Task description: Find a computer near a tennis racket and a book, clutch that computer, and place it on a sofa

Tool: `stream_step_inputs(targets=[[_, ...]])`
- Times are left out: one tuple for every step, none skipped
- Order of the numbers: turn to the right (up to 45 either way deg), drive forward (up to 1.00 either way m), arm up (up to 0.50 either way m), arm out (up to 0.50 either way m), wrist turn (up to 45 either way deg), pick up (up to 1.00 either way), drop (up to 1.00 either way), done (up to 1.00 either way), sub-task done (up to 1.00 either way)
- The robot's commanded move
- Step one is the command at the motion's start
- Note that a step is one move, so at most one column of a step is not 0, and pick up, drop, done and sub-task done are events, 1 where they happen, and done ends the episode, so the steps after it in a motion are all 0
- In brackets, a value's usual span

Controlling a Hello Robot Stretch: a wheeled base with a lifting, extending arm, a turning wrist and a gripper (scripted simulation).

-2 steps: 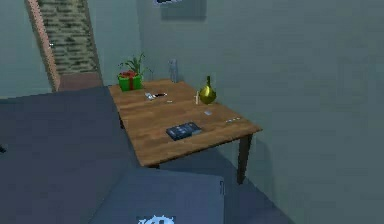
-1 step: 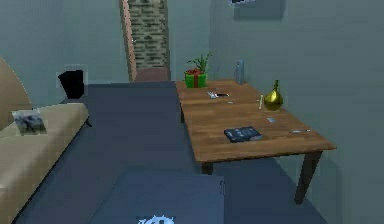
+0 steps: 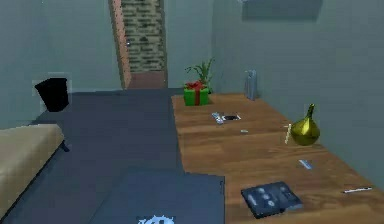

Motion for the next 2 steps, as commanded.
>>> stream_step_inputs(targets=[[-45.0, 0.00, 0.00, 0.00, 0.0, 0.00, 0.00, 0.00, 0.00], [-33.0, 0.00, 0.00, 0.00, 0.0, 0.00, 0.00, 0.00, 0.00]])
